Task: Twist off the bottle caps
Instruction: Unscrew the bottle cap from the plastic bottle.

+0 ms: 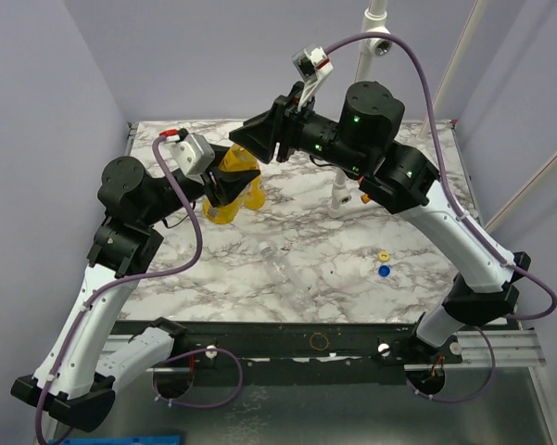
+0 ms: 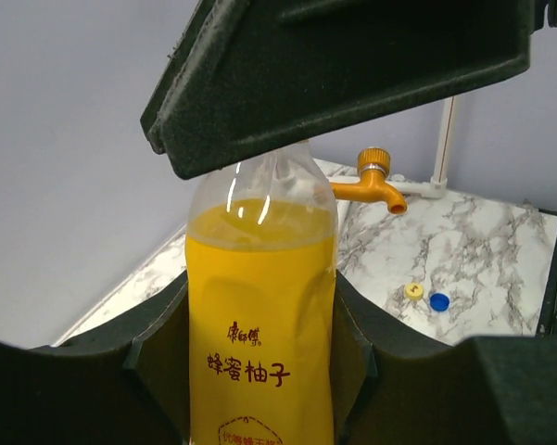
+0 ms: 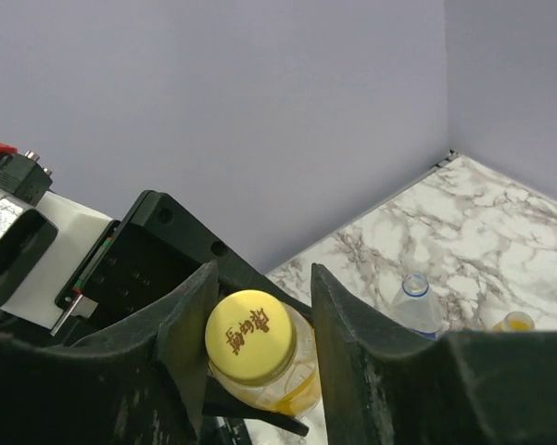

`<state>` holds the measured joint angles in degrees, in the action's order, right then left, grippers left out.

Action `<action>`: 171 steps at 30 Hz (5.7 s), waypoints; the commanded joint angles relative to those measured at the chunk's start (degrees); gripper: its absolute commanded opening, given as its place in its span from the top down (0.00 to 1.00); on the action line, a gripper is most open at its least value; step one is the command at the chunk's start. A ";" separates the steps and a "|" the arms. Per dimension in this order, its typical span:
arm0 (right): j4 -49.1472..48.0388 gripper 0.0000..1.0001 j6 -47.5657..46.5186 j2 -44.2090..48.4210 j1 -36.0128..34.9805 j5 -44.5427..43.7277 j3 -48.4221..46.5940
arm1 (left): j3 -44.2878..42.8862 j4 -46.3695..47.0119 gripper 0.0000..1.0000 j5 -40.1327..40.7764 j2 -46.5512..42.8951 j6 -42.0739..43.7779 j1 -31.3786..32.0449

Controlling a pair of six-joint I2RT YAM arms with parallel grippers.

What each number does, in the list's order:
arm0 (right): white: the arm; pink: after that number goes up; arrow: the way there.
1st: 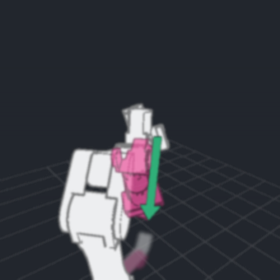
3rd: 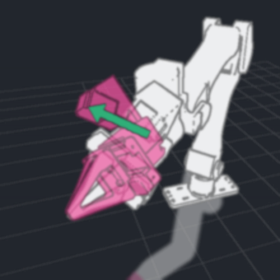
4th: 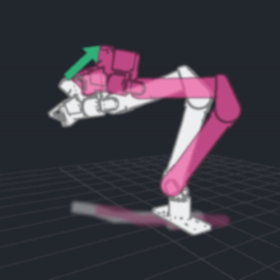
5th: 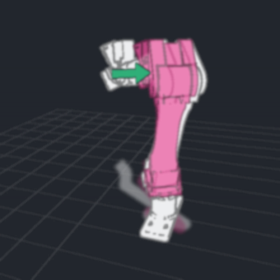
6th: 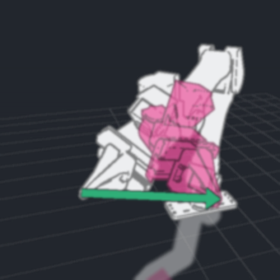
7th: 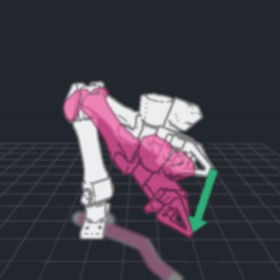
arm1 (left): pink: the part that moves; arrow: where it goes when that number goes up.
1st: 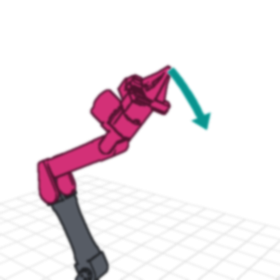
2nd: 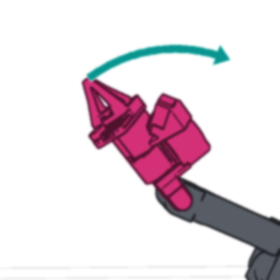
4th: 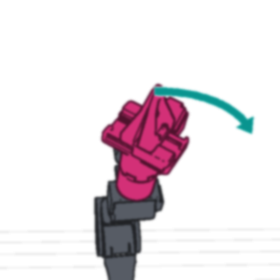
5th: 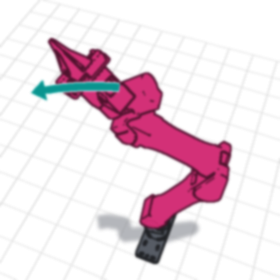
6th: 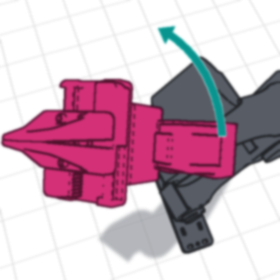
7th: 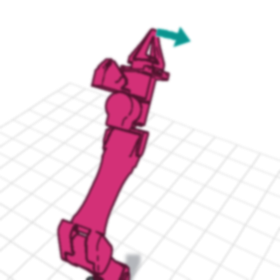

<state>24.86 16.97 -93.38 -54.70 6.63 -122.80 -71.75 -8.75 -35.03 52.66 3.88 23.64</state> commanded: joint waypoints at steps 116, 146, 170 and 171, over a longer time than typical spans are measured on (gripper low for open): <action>-0.99 0.23 -0.61 3.00 0.25 0.21 1.36 | -2.96 -1.62 1.00 -1.16 2.36 1.49 0.19; -6.96 0.63 -13.49 10.01 0.36 53.30 8.48 | -8.94 -2.15 1.00 -45.59 6.42 -29.82 0.18; -1.42 0.10 -0.68 3.72 0.29 -2.86 2.23 | -3.75 -3.90 1.00 -2.60 2.40 -1.40 0.09; -1.40 0.12 -0.51 3.41 0.38 -2.93 2.05 | -3.75 -3.90 1.00 -2.59 2.32 -1.51 0.09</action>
<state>22.52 14.63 -88.29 -54.30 5.80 -119.50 -75.81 -13.02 -40.77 56.66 -0.10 23.97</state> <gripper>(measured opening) 0.908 0.480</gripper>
